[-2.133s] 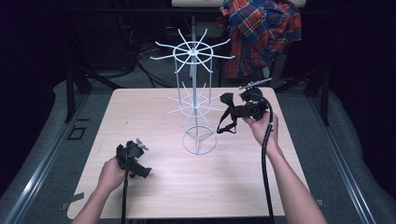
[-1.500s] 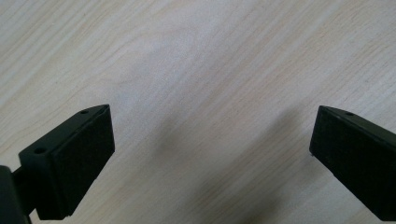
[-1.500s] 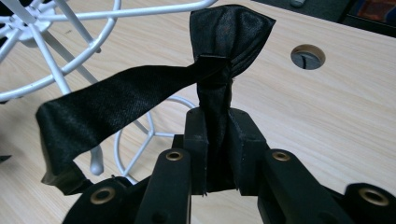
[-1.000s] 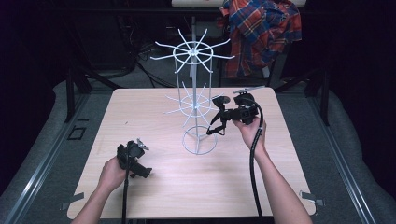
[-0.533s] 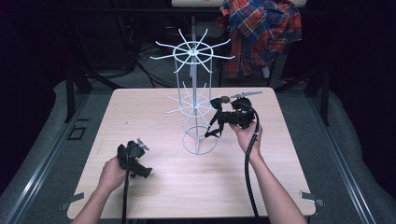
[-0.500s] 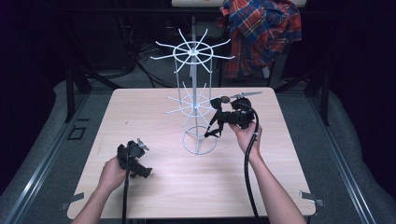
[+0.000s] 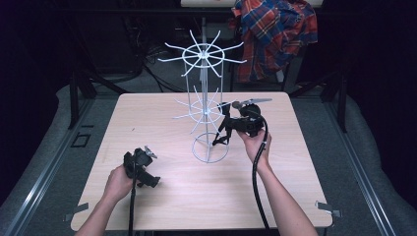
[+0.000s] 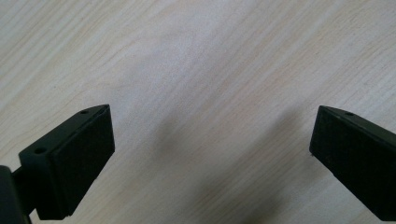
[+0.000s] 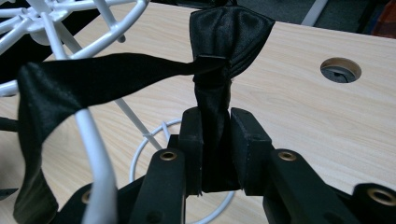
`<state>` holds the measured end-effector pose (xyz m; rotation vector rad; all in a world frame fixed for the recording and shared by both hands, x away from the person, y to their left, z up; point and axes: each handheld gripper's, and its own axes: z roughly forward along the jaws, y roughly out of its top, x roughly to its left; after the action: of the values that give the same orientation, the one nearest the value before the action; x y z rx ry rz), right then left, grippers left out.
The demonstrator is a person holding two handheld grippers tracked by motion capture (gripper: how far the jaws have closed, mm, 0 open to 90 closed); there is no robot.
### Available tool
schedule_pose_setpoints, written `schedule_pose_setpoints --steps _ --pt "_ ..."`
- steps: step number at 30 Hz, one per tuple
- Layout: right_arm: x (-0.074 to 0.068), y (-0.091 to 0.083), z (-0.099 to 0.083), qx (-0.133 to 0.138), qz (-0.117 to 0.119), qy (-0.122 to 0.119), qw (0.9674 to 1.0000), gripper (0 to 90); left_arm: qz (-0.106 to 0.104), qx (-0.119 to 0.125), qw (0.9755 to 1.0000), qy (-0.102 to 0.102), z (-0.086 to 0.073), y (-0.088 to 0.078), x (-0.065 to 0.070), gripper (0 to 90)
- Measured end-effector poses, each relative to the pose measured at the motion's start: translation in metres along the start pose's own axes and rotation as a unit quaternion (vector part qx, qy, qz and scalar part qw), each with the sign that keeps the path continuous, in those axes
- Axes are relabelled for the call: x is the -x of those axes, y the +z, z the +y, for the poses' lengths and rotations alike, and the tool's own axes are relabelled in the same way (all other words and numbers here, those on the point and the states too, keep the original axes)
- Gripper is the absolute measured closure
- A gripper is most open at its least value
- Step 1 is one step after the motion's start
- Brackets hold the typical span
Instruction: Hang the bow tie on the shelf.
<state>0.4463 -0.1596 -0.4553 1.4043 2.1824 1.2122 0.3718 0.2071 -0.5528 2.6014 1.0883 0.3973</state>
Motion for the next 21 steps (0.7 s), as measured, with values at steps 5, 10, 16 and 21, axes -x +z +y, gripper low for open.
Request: schedule_pose_setpoints --steps 5,10,16,21 --pt "0.001 0.003 -0.001 0.004 -0.002 0.002 1.0000 73.7 0.000 0.000 1.0000 0.001 0.000 0.001 0.000 0.1" --pt "0.001 0.007 -0.002 0.002 0.004 0.004 1.0000 72.5 0.000 0.000 1.0000 0.002 0.001 0.001 0.000 0.1" --pt "-0.002 0.012 -0.002 -0.004 0.010 -0.002 0.9999 70.2 0.001 0.000 1.0000 0.001 0.000 0.000 0.000 0.1" --pt "-0.003 0.010 -0.002 -0.002 0.016 -0.003 0.9999 65.5 0.000 0.000 1.0000 0.000 0.000 0.000 0.000 0.1"
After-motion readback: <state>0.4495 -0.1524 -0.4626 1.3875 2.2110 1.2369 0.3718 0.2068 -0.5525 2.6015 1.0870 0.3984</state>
